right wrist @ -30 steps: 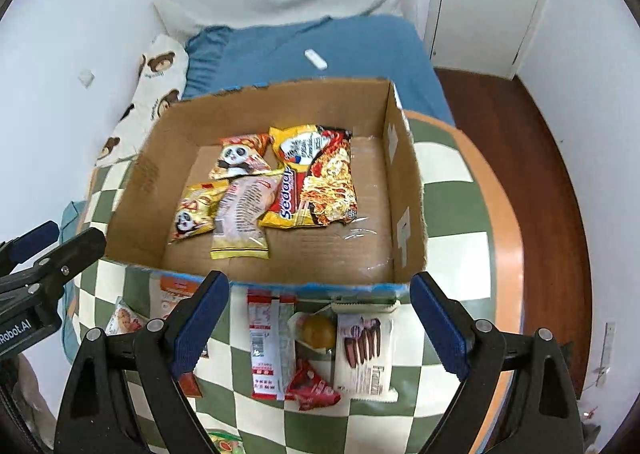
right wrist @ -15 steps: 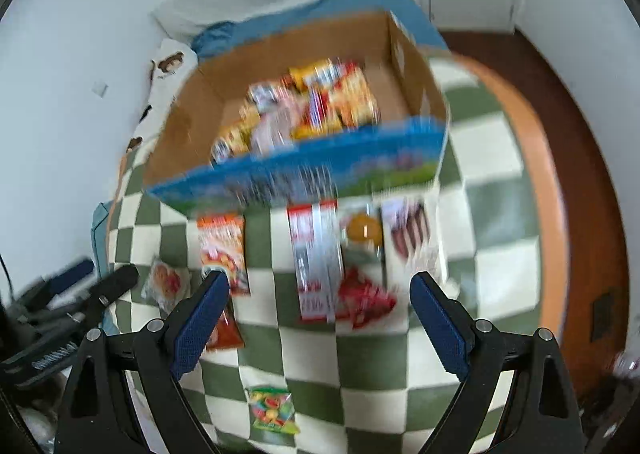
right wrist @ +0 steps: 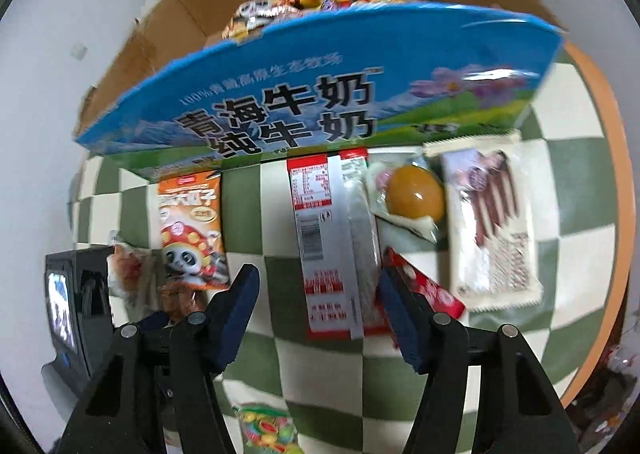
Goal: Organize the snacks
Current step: 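Grasp the brown cookie packet with left tool while right grasps the red-white sausage stick, then carry both packets into the cardboard box and open both tools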
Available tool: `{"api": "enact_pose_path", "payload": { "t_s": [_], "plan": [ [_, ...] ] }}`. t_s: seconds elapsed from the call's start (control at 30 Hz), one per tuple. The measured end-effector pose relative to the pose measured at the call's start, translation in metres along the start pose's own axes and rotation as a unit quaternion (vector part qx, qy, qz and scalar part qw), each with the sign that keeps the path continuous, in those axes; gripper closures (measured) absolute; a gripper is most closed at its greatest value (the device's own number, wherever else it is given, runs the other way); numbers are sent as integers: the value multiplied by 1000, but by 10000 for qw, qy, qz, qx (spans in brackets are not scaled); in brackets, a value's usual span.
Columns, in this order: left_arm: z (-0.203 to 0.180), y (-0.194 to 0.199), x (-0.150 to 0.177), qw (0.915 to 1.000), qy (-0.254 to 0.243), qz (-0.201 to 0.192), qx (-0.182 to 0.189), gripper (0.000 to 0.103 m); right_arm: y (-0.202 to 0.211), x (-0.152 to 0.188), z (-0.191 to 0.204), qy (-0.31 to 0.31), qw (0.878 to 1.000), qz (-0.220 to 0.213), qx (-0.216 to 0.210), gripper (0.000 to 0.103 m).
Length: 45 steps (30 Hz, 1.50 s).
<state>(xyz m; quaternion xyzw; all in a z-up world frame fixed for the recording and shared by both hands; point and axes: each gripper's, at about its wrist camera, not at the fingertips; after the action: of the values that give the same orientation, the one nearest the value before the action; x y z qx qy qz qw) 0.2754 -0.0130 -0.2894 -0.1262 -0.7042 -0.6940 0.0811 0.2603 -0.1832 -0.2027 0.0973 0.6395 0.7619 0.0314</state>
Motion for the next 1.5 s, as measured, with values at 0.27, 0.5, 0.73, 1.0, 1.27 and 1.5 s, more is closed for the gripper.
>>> {"api": "enact_pose_path", "payload": {
  "t_s": [0.27, 0.5, 0.73, 1.0, 1.27, 1.5],
  "plan": [
    [6, -3, 3, 9999, 19, -133, 8, 50, -48, -27, 9, 33, 9972, 288, 687, 39],
    [19, -5, 24, 9997, -31, -243, 62, 50, -62, -14, 19, 301, 9957, 304, 818, 51],
    [27, -19, 73, 9998, -97, -77, 156, 50, -81, 43, 40, 952, 9901, 778, 675, 52],
    [37, -57, 85, 9991, 40, 326, 285, 49, -113, 67, 23, 597, 9898, 1291, 99, 41],
    [54, -30, 85, 9994, 85, 138, 313, 51, -117, 95, 42, 703, 9925, 826, 565, 53],
    [52, 20, 102, 9987, -131, -299, 398, 51, -78, 112, 38, 608, 9968, 506, 131, 57]
  ]
}}
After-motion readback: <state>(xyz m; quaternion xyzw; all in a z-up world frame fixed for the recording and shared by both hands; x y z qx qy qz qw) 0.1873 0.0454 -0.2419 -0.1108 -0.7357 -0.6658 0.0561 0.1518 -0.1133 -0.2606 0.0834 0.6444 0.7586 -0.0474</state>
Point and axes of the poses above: each gripper's, at about its wrist camera, not at the fingertips, and y roughly against the way its jaws point, z to its left, x to its underside, and after that the axes turned 15 degrees about z, right-handed
